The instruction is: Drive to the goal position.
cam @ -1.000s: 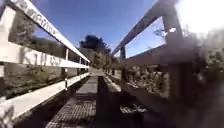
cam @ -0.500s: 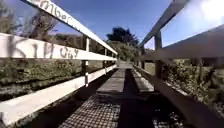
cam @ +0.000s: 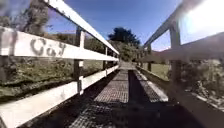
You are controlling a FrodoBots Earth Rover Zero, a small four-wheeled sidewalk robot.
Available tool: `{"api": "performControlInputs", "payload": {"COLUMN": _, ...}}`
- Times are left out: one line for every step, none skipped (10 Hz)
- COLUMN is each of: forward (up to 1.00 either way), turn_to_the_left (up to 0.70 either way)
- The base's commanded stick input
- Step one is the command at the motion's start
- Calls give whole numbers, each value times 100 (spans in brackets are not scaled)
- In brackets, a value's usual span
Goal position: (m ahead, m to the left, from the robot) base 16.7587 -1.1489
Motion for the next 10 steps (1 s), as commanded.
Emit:
{"api": "performControlInputs", "payload": {"forward": 100, "turn_to_the_left": -40}}
{"api": "performControlInputs", "payload": {"forward": 100, "turn_to_the_left": -40}}
{"api": "performControlInputs", "payload": {"forward": 100, "turn_to_the_left": -32}}
{"api": "performControlInputs", "payload": {"forward": 100, "turn_to_the_left": -6}}
{"api": "performControlInputs", "payload": {"forward": 100, "turn_to_the_left": 0}}
{"api": "performControlInputs", "payload": {"forward": 100, "turn_to_the_left": 0}}
{"api": "performControlInputs", "payload": {"forward": 100, "turn_to_the_left": 0}}
{"api": "performControlInputs", "payload": {"forward": 100, "turn_to_the_left": 0}}
{"api": "performControlInputs", "payload": {"forward": 100, "turn_to_the_left": 0}}
{"api": "performControlInputs", "payload": {"forward": 100, "turn_to_the_left": 0}}
